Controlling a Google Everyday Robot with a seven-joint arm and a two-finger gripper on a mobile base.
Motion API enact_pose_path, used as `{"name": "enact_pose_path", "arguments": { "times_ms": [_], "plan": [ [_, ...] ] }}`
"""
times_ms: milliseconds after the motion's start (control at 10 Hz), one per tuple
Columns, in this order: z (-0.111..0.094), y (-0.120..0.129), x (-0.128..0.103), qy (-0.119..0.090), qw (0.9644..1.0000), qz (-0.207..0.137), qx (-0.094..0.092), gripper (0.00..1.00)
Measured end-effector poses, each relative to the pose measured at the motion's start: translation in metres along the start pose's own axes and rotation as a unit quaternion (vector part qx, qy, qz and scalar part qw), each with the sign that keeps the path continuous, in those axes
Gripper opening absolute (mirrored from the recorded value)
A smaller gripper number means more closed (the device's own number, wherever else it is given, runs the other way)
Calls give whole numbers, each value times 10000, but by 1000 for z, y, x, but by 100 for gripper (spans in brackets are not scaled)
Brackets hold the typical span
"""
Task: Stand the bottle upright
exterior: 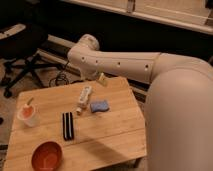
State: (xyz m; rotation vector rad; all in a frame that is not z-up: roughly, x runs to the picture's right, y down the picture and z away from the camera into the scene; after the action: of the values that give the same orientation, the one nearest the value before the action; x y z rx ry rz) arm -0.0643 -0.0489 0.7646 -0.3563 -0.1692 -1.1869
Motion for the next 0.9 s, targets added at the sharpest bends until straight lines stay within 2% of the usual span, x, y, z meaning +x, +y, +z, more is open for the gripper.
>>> {"name": "enact_pose_path", "arguments": {
  "times_ms": [700, 900],
  "plan": [
    [0, 0, -1, -11, 10000, -5, 3, 80],
    [-3, -20, -28, -283, 9992, -169, 206, 80]
  ]
}}
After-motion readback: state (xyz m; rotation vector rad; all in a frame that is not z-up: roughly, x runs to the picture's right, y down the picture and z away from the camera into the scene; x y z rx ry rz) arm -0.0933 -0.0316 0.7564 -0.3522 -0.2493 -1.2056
